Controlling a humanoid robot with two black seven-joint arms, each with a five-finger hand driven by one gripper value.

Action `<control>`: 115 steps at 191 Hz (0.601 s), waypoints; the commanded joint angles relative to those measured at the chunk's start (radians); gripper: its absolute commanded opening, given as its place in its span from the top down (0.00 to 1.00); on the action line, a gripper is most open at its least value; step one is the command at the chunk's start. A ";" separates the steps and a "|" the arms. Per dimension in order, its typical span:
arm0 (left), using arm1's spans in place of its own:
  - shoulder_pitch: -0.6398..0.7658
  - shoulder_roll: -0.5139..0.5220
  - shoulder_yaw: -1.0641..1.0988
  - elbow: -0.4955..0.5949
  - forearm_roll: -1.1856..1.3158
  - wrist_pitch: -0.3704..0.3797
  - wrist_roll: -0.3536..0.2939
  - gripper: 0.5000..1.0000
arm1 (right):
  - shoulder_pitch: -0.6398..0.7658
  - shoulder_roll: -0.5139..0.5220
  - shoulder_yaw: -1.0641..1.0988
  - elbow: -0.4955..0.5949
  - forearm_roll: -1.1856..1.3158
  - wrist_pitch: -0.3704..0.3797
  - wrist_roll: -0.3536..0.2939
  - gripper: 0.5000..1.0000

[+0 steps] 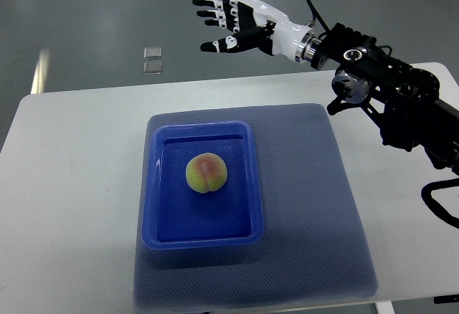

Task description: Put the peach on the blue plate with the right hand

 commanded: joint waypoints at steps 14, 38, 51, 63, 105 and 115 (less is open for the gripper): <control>0.000 0.000 0.001 -0.005 0.002 0.000 0.000 0.00 | -0.171 0.014 0.263 -0.003 0.245 -0.001 0.001 0.14; 0.000 0.000 0.001 -0.008 0.002 0.000 0.000 0.00 | -0.254 0.040 0.286 -0.018 0.397 -0.001 0.003 0.14; 0.000 0.000 0.001 -0.010 0.004 0.000 0.000 0.00 | -0.296 0.054 0.291 -0.020 0.438 -0.001 0.004 0.14; 0.000 0.000 0.001 -0.008 0.002 0.000 0.000 0.00 | -0.306 0.057 0.291 -0.026 0.454 -0.001 0.004 0.14; 0.000 0.000 0.001 -0.010 0.004 0.000 0.000 0.00 | -0.312 0.057 0.291 -0.113 0.494 -0.001 0.004 0.14; 0.000 0.000 0.001 -0.010 0.004 0.000 0.000 0.00 | -0.309 0.055 0.291 -0.123 0.494 -0.001 0.004 0.14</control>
